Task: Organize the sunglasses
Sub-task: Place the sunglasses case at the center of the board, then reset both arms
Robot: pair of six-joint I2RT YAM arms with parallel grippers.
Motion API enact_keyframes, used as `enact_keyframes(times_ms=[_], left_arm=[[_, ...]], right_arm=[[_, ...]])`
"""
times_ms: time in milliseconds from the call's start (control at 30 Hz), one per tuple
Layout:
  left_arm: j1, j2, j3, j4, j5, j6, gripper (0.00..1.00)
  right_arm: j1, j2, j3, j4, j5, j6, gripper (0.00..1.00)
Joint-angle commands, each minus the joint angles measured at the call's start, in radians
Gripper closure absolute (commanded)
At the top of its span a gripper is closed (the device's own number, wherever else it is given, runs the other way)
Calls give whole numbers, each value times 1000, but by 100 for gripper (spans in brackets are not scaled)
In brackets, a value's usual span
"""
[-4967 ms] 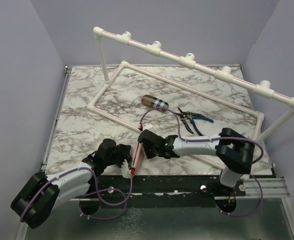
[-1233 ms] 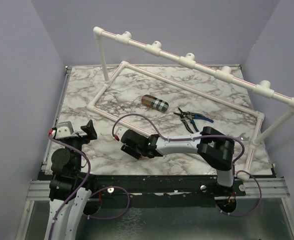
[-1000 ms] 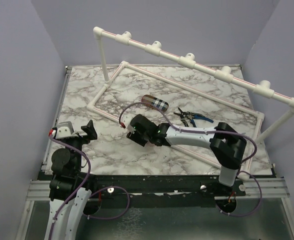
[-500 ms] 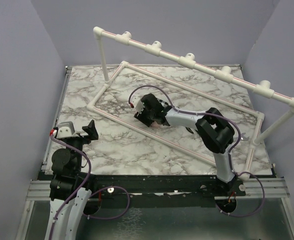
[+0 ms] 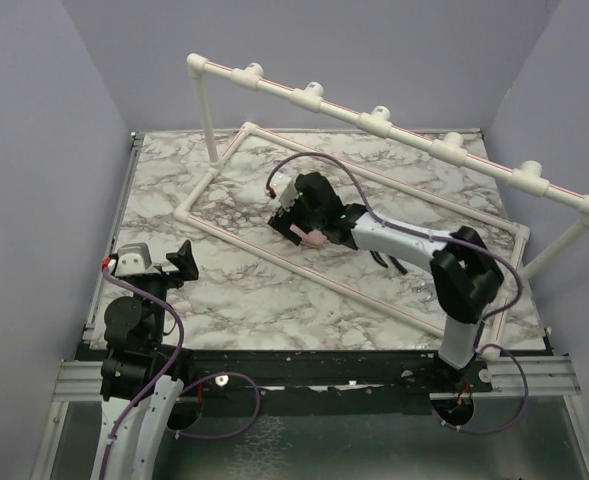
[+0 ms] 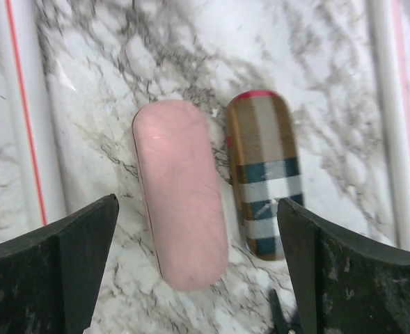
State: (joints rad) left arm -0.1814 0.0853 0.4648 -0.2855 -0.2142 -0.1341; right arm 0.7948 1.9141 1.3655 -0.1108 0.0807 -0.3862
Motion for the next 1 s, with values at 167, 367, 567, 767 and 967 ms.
enact_keyframes(times_ms=[167, 367, 567, 767, 967], left_arm=[[16, -6, -9, 17, 35, 4, 1], [16, -12, -33, 37, 88, 1, 1], [3, 14, -117, 97, 224, -26, 1], [-20, 251, -132, 137, 120, -48, 1], [-20, 337, -151, 237, 99, -43, 1]], right_arm=[[-85, -560, -359, 42, 147, 381, 0], [-397, -957, -739, -75, 220, 660, 0], [-477, -1416, -962, -136, 428, 719, 0], [-476, -1687, -1060, -75, 565, 680, 0], [-477, -1809, -1117, -42, 615, 673, 0]])
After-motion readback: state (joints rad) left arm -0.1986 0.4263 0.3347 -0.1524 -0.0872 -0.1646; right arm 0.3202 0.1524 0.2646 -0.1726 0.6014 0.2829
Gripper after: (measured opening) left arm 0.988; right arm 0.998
